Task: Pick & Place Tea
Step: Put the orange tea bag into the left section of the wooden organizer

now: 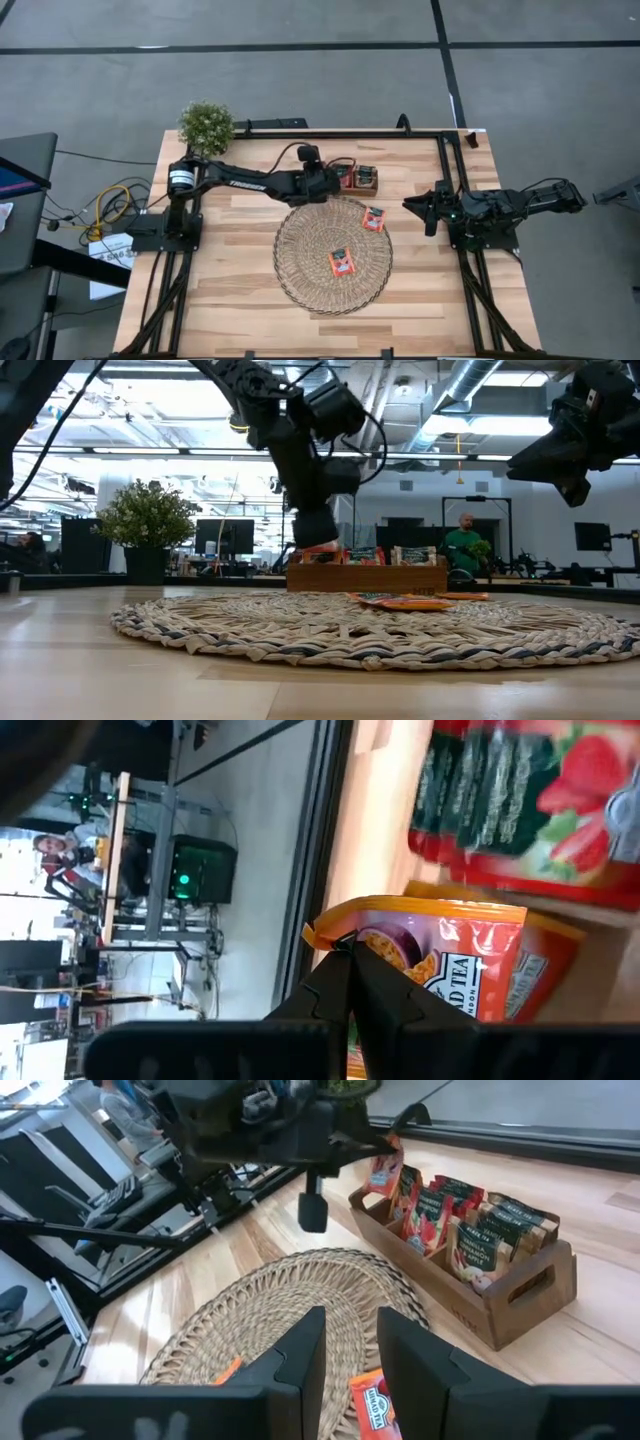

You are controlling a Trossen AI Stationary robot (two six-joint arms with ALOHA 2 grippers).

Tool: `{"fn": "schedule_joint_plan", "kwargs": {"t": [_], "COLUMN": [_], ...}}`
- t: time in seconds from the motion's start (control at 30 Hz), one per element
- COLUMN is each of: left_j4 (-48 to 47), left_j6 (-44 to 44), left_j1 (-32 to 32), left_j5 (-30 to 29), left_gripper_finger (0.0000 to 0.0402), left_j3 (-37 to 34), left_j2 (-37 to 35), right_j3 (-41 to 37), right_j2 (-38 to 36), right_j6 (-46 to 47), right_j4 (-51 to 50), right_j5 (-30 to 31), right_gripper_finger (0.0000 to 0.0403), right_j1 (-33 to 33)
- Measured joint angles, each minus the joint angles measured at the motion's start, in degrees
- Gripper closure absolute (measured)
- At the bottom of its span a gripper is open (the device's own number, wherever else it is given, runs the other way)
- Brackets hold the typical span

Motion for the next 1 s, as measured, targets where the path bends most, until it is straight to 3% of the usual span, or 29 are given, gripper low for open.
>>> {"fn": "schedule_joint_plan", "kwargs": {"t": [0.33,0.9,1.0], "left_j4": [9.10,11.07,11.09], "left_j6": [6.23,6.11,7.12], "left_j1": [0.16,1.10,1.12], "left_j5": [-0.47,4.45,2.73], "left_gripper_finger": [0.0401,0.0401,0.0401], "left_j3": [-5.71,-5.88,-5.87], "left_j2": [0.07,0.15,1.34], "right_j3": [0.00,0.00,0.00], "right_j2": [0.00,0.00,0.00], "right_j6": [0.00,0.03,0.07], "right_j4": [0.13,0.26,0.36], "right_j5": [0.04,0.20,0.17], "right_gripper_finger": [0.0317,0.0317,0.0317], "right_j1": [-0.02,-0.04,-0.04]}}
